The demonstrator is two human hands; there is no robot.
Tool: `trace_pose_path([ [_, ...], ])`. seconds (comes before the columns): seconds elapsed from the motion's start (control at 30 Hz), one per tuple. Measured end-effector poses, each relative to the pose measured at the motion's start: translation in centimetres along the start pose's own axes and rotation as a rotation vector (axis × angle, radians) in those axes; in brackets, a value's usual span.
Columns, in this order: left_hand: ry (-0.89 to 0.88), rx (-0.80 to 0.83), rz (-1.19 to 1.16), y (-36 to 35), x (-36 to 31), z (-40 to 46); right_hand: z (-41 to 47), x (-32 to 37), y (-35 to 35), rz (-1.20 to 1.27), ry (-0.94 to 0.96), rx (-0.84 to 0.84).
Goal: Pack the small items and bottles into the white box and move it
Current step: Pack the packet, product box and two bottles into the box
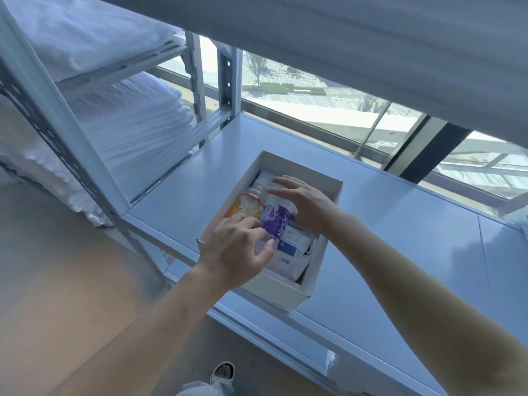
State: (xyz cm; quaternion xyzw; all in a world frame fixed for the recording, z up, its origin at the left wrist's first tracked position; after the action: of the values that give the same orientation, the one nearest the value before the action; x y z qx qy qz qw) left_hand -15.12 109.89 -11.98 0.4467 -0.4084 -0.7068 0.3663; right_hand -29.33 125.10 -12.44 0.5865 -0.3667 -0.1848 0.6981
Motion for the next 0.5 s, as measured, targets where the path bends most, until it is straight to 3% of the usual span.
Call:
trace_pose_path([
  [0.3,0.001,-0.044,-0.071,0.5,-1.0,-0.1,-4.1,-2.8,3.8,0.035,-0.143,-0.238],
  [0.5,-0.061,-0.052,-0.164,-0.2,-4.9,0.9,-7.2,-5.5,3.7,-0.031,-0.183,-0.253],
])
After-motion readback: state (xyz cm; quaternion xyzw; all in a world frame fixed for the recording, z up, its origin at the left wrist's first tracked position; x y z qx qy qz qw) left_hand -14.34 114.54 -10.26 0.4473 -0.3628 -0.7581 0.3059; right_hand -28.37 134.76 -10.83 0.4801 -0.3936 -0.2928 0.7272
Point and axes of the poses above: each hand's wrist, its own z-axis towards the middle knuckle, its own y-axis out of the back of the hand, x = y × z, the point moved 4 cm from there along z, towards the middle knuckle, and after that the axes turned 7 degrees about -y, right-handed, at the moved point
